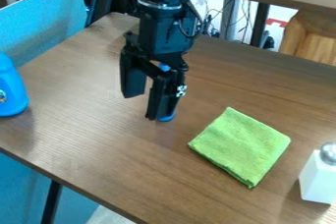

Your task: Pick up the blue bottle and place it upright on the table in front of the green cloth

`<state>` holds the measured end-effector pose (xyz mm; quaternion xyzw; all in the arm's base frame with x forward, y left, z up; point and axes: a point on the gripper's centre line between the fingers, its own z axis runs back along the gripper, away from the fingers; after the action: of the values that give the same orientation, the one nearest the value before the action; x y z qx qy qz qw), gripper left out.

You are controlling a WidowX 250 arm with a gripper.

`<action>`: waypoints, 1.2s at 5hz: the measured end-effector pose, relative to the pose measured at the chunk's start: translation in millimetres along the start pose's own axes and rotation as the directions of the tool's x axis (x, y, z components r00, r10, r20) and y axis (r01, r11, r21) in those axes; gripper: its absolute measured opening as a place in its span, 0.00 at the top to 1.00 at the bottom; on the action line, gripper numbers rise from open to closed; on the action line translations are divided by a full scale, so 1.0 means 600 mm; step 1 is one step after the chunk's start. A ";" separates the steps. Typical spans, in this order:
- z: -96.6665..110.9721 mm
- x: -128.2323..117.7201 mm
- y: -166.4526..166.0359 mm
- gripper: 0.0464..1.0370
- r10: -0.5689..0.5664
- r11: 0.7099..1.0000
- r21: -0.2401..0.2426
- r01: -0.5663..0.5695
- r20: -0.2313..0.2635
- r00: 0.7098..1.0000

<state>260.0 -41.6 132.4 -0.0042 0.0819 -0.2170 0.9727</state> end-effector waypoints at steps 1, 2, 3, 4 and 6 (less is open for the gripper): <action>-0.012 0.000 0.000 0.03 0.000 1.000 -0.008 0.000 -0.028 1.000; 0.015 0.009 0.019 0.03 -0.010 1.000 0.001 0.010 0.006 1.000; 0.024 0.006 0.044 0.03 0.013 1.000 0.028 -0.014 0.017 1.000; 0.044 0.014 0.059 0.03 0.045 0.996 0.080 -0.049 0.049 0.998; 0.049 0.056 0.098 0.03 0.106 0.989 0.095 -0.111 0.062 0.992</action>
<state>319.2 -3.3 153.3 0.0420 0.0437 -0.1673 0.9840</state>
